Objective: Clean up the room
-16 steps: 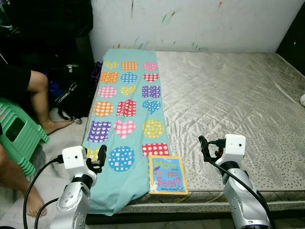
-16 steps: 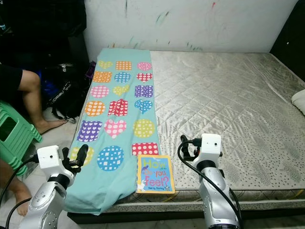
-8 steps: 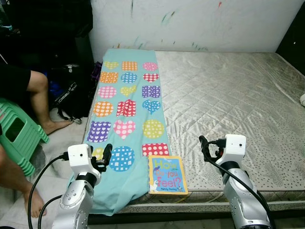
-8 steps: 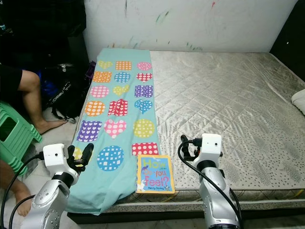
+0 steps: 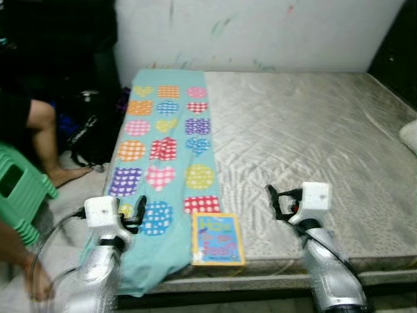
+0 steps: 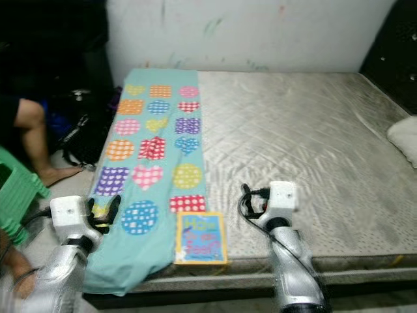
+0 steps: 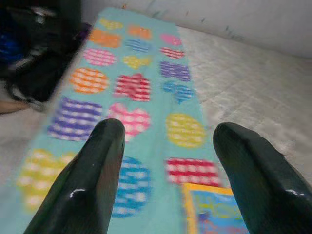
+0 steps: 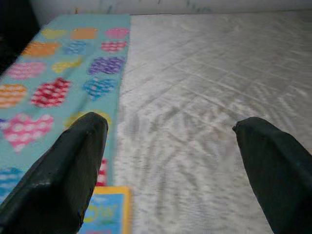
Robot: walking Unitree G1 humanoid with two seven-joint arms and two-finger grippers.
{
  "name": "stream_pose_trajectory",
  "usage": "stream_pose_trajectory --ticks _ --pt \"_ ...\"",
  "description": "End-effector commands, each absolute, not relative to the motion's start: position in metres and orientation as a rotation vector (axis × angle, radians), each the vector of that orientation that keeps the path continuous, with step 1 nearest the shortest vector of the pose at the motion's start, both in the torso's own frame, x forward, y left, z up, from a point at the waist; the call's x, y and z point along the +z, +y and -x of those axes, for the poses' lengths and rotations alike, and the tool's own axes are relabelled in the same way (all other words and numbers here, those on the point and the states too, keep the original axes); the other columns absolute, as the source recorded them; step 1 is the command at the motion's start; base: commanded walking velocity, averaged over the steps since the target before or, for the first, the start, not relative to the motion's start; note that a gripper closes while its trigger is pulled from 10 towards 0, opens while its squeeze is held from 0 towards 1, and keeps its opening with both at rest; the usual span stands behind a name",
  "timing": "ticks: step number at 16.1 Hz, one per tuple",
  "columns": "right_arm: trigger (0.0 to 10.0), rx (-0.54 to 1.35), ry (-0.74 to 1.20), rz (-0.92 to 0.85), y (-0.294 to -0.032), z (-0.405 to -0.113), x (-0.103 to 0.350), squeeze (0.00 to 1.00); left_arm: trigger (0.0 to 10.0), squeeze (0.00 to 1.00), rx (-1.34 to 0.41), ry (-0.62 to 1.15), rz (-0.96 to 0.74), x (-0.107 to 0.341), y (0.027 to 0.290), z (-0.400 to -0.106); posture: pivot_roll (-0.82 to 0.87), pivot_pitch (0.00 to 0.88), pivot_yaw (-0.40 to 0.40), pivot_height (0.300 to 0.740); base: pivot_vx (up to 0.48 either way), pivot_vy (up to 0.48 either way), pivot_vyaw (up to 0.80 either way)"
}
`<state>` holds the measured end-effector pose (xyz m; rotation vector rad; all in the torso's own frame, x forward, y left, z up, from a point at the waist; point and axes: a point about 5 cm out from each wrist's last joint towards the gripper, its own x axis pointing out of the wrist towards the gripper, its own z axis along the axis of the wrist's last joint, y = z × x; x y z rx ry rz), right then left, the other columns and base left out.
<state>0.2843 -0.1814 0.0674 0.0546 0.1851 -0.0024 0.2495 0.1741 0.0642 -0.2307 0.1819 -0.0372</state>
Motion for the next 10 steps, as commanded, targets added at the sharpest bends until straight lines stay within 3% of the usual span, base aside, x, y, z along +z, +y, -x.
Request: stream_pose_trajectory --ticks 1,10 --pt "10.0 -0.004 0.177 -0.061 -0.1803 -0.2863 0.0694 0.00 10.0 0.00 -0.030 0.161 0.209 0.0696 0.1784 -0.2512 -0.10 0.000 -0.026 0.740 0.000 -0.480 0.00" --pt "10.0 0.000 0.183 -0.050 -0.1820 -0.2862 0.0687 0.00 10.0 0.00 -0.014 0.143 0.237 0.0712 0.1782 -0.2511 -0.10 0.000 -0.032 0.740 0.000 -0.030 0.00"
